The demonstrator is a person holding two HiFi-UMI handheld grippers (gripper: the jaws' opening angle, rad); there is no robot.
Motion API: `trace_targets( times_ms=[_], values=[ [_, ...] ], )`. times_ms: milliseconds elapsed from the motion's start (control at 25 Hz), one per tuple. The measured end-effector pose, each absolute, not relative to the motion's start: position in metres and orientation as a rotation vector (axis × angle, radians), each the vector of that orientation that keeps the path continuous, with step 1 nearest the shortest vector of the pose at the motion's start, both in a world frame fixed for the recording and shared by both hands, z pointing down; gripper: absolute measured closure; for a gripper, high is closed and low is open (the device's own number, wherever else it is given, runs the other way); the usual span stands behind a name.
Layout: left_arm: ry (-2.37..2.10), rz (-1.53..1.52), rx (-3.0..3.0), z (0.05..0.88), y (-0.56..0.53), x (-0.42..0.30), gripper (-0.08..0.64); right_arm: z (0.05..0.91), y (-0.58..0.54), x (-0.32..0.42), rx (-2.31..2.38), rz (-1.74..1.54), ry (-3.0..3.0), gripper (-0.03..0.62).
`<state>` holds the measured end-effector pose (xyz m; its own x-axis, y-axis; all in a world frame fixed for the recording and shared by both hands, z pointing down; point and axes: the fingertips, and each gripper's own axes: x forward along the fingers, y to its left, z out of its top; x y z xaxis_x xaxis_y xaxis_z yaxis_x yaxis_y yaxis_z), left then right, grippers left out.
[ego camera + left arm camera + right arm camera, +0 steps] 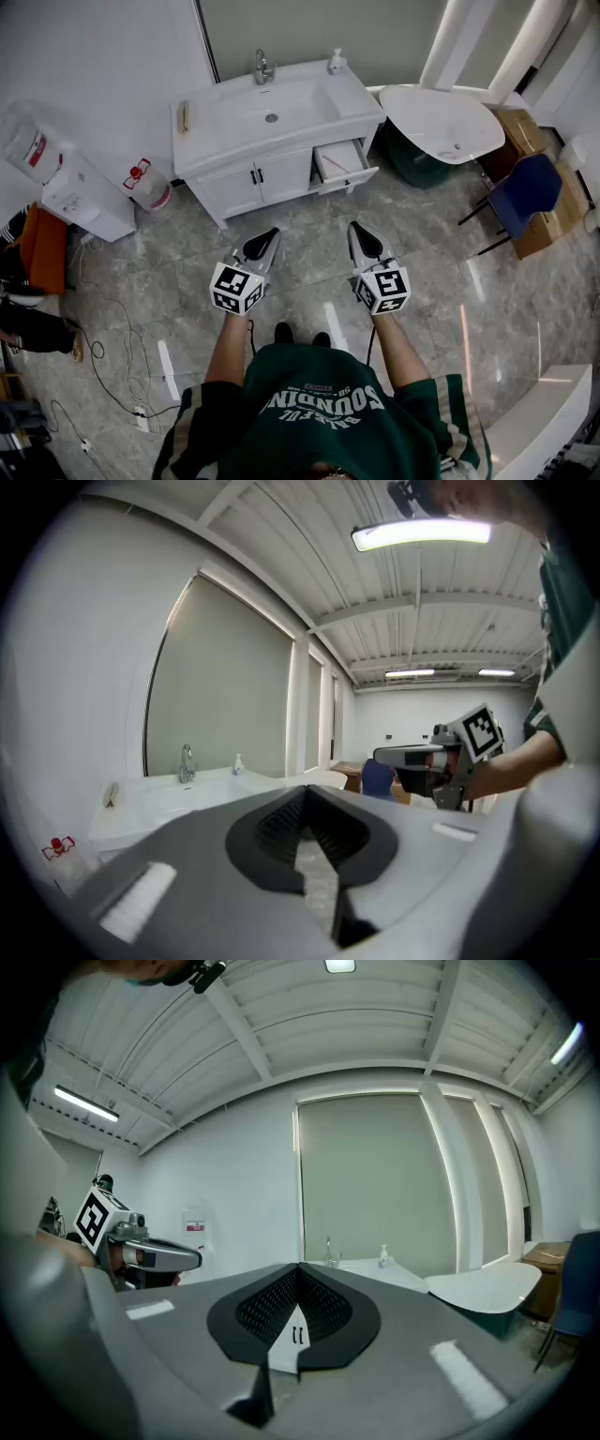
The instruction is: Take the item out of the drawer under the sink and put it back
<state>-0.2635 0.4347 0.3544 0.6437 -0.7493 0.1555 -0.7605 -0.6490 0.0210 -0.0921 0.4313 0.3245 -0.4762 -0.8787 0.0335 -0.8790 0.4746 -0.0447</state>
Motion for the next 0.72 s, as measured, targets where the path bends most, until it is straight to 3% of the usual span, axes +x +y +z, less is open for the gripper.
trace_targets(
  times_ms=[720],
  values=[
    [-1.212, 0.197, 2.779, 0.365, 0.407, -0.287, 0.509, 0.339, 0.41, -0.118, 1.634, 0.194, -2.65, 0.591]
  ],
)
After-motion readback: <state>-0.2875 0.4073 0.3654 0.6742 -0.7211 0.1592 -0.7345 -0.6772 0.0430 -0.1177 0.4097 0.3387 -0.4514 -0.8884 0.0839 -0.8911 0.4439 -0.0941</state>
